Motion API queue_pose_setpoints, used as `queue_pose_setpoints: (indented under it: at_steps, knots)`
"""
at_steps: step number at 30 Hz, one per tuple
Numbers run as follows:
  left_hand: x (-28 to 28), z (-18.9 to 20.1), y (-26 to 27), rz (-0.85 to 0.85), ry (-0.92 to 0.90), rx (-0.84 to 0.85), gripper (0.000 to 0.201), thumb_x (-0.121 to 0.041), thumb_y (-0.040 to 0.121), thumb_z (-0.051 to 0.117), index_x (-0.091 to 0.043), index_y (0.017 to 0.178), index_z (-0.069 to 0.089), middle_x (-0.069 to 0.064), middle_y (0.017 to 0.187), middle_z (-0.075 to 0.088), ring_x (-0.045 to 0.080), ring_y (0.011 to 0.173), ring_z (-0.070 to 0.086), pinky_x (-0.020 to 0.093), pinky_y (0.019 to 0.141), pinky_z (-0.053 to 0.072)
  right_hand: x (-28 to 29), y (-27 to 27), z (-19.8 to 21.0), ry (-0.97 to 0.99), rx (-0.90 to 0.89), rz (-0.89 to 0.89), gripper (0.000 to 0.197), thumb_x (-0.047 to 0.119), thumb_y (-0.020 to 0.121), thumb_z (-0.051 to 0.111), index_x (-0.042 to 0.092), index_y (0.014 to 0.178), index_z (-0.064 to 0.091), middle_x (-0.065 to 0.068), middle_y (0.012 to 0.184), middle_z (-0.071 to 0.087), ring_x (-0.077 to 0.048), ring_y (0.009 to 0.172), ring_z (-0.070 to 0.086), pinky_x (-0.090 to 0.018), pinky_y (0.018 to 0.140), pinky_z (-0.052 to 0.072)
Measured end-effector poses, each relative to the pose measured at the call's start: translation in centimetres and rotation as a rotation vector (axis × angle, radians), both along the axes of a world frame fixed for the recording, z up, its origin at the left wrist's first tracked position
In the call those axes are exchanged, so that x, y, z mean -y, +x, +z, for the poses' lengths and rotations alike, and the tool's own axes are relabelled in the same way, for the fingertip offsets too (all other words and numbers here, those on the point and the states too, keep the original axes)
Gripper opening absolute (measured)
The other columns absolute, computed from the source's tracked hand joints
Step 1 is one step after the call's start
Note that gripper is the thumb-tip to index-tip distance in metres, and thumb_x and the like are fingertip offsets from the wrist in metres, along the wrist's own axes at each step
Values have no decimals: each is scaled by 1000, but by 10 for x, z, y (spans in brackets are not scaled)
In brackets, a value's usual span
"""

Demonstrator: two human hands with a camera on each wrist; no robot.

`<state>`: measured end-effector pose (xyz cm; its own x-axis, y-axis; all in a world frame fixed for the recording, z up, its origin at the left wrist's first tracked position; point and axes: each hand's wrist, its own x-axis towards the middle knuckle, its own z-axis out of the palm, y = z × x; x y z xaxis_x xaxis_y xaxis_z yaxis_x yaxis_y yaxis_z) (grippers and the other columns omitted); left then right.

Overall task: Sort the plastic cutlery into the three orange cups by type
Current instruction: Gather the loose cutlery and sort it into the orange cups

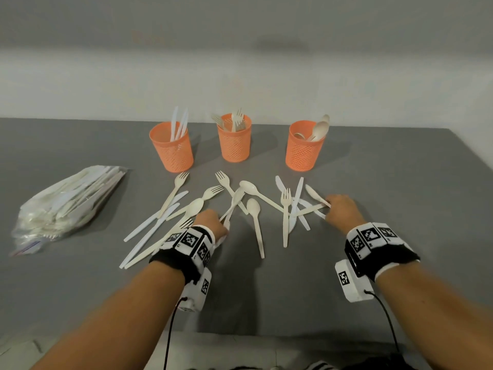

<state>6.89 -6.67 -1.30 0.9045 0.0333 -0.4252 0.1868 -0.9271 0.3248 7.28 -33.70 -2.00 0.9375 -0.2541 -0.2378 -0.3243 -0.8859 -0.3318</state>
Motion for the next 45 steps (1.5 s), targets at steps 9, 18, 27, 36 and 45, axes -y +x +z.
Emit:
queue_pose_setpoints:
  at_steps: [9,18,27,36,45]
  knots:
    - [-1,21,26,30,-121,-3,7,-14,92,46,-7,91,49,14,96,63,28,95,58,36,90,41,2,10,-3,139,27,-80,29,20,92,46,-4,101,60,-19,94,62,-32,87,53,-32,76,38]
    - [-18,11,-17,15,49,37,30,-2,92,35,5,121,39,23,120,56,35,108,54,33,81,37,11,4,-1,102,-7,-89,28,4,82,56,-4,109,53,-22,105,62,-34,92,56,-34,77,44]
    - [6,-5,-25,-54,168,-20,37,-22,94,45,1,123,47,17,127,56,30,118,52,31,93,40,-33,6,-6,151,-48,0,52,50,85,55,-1,92,62,-15,88,62,-28,82,56,-31,71,41]
    - [11,-13,-31,52,96,38,27,-4,94,33,2,117,47,23,125,54,37,117,52,39,95,40,-66,14,-7,88,-62,107,25,20,80,64,0,76,50,-8,76,48,-27,84,51,-29,68,39]
    - [21,2,-23,266,-327,198,21,-15,95,39,3,104,45,17,86,56,32,83,54,38,76,43,-69,16,-12,21,-101,119,21,16,85,55,0,99,53,-16,101,58,-29,94,57,-33,79,46]
